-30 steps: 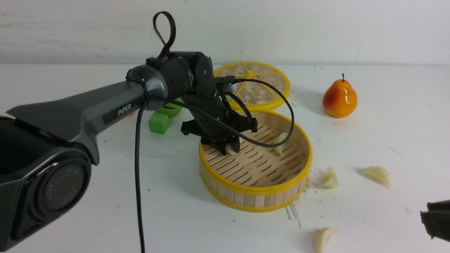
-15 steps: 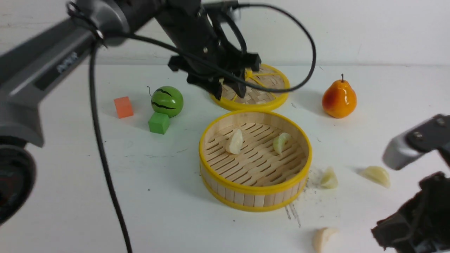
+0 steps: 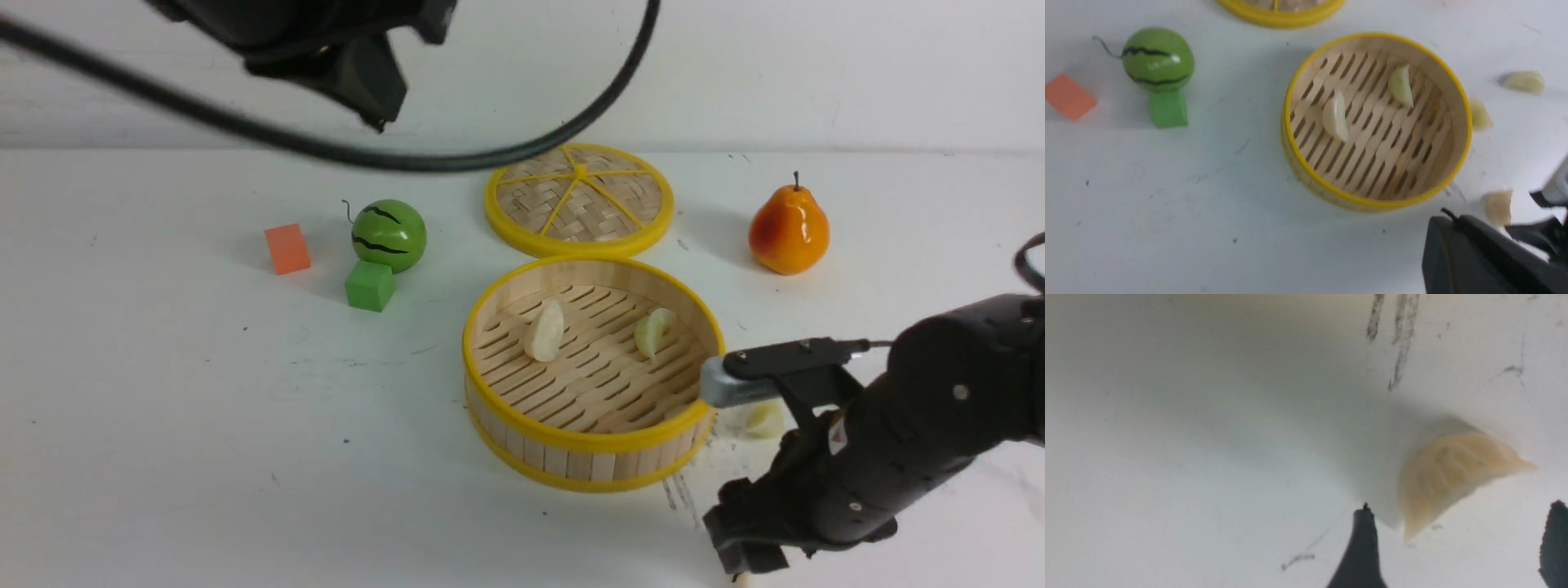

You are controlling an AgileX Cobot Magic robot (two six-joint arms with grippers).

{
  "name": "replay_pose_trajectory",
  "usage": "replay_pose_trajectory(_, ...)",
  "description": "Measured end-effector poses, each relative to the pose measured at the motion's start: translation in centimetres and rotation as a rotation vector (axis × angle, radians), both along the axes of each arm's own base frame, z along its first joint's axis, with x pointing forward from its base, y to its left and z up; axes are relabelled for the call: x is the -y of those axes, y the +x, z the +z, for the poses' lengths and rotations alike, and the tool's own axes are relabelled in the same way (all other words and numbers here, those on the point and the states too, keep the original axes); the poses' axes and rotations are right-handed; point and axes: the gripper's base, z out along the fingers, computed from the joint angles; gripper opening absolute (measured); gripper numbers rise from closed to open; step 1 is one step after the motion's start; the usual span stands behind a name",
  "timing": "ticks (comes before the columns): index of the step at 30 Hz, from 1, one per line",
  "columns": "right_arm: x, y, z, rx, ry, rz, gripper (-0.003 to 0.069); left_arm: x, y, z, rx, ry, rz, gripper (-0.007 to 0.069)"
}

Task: Put the dumplings into the steamer on the white table.
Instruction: 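Reach for and grasp a dumpling lying on the table beside the steamer, then place the dumpling in the bamboo steamer basket with the right gripper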

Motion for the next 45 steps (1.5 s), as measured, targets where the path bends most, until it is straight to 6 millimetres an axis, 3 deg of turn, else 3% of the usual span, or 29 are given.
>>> replay_pose_trajectory(1,-0.1,0.2,-0.4,-0.007,-0.002,-0.009,0.0566,-0.3,-0.5,-0.1,-0.004,0.003,-0.001,-0.0014)
replay_pose_trajectory(3,-0.3,0.7,-1.7,-0.022,0.000,-0.049,0.0589,-1.7,-3.3,-1.4,-0.038,0.023,0.000,-0.0014)
replay_pose_trajectory(6,-0.5,1.1,-2.6,-0.031,0.000,-0.070,0.0565,-3.0,-5.7,-3.2,-0.064,0.044,0.002,-0.0014)
replay_pose_trajectory(9,-0.6,1.4,-2.9,-0.026,-0.001,-0.073,0.0442,-4.6,-8.5,-4.8,-0.033,0.047,0.011,-0.0014)
replay_pose_trajectory(13,-0.6,1.4,-3.0,-0.038,-0.007,-0.066,0.0188,-6.1,-11.2,-6.2,0.003,0.033,0.015,-0.0014)
replay_pose_trajectory(15,-0.6,1.3,-2.5,-0.060,-0.022,-0.037,0.0189,-7.0,-12.9,-6.5,0.036,0.013,0.019,-0.0014)
replay_pose_trajectory(19,-1.1,1.8,0.5,-0.041,-0.017,0.029,0.0199,-8.3,-15.5,-6.8,0.071,-0.025,0.037,-0.0014)
replay_pose_trajectory(21,-2.0,2.9,5.0,0.064,0.020,0.095,0.0199,-9.4,-17.8,-7.3,0.106,-0.065,0.056,-0.0014)
replay_pose_trajectory(23,-3.1,3.8,8.0,0.151,0.056,0.136,0.0199,-10.0,-18.8,-7.7,0.124,-0.080,0.060,-0.0014)
replay_pose_trajectory(26,-5.5,5.5,11.1,0.262,0.109,0.187,0.0199,-10.7,-20.1,-8.4,0.158,-0.104,0.064,-0.0014)
replay_pose_trajectory(29,-7.7,7.6,10.9,0.294,0.128,0.203,0.0199,-11.0,-20.7,-8.6,0.177,-0.118,0.067,-0.0014)
replay_pose_trajectory(31,-8.8,9.2,9.5,0.278,0.131,0.199,0.0199,-11.1,-20.9,-8.6,0.175,-0.126,0.073,-0.0014)
replay_pose_trajectory(34,-10.1,11.2,6.1,0.213,0.118,0.169,0.0199,-11.1,-21.1,-8.8,0.147,-0.128,0.073,-0.0014)
replay_pose_trajectory(38,-10.9,12.4,2.3,0.146,0.090,0.149,0.0202,-11.1,-21.4,-9.2,0.095,-0.107,0.066,-0.0014)
replay_pose_trajectory(41,-11.0,12.6,1.2,0.127,0.080,0.147,0.0244,-11.1,-21.5,-9.3,0.081,-0.101,0.065,-0.0014)
replay_pose_trajectory(43,-11.0,12.6,1.1,0.125,0.079,0.148,0.0314,-11.2,-21.6,-9.4,0.074,-0.096,0.065,-0.0014)
replay_pose_trajectory(45,-10.9,12.5,2.3,0.132,0.083,0.153,0.0422,-11.2,-21.6,-9.4,0.073,-0.095,0.065,-0.0014)
